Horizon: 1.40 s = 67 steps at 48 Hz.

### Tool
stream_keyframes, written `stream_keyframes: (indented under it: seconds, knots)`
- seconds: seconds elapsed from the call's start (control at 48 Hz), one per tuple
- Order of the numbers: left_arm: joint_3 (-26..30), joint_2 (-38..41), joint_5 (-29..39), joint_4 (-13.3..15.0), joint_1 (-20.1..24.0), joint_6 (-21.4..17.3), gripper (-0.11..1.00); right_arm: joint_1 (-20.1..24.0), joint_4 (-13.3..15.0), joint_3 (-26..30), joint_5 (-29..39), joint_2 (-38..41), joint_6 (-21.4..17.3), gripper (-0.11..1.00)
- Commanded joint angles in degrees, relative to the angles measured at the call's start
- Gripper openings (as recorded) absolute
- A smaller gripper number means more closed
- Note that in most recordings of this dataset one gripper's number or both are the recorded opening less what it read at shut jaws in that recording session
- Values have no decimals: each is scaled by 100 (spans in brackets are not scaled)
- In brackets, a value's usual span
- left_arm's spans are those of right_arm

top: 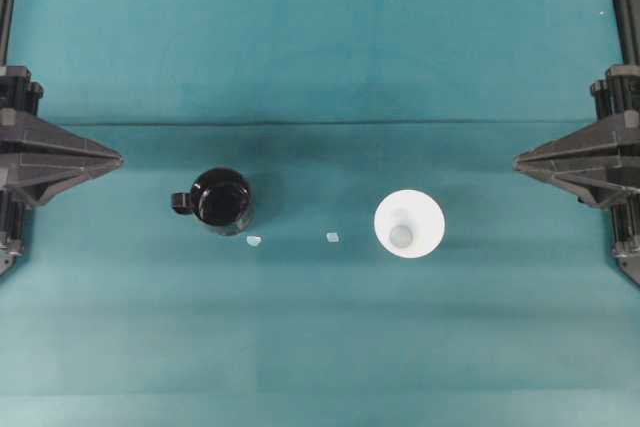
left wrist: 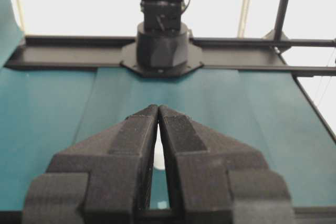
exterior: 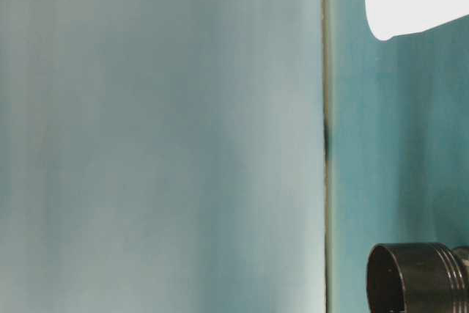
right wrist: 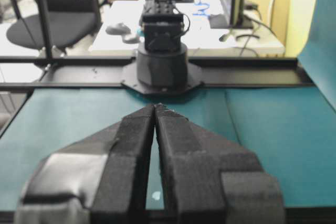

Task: Put the paper cup into the moved cup holder.
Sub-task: 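Move the left gripper forward toward the black cup holder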

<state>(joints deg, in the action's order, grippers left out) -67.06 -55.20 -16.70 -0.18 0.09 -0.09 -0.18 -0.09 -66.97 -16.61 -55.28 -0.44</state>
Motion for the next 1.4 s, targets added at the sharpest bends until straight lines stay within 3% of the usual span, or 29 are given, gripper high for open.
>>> stream_keyframes:
  seconds: [0.0,0.063,0.146,0.333,0.604,1.063,1.375]
  knots:
    - [62,149,220,-62,-9,70,13,9,-18,70,-18,79,-9,16]
    - [132,220,475,-62,-9,97,8,9,-35,132,114,114,-9,17]
    - [246,272,765,-62,-9,105,0,18,-35,229,404,158,-9,6]
    - [360,308,1310,-70,-9,97,0,18,-53,413,1187,211,-9,2]
    - [325,923,2760,-70,149,70,0,18,-70,431,1591,220,-18,2]
    - [299,1881,2874,-97,334,-26,0,18,-141,422,1670,264,-62,2]
    - [299,2083,2856,-97,457,-26,1,18,-141,413,1661,360,-141,2]
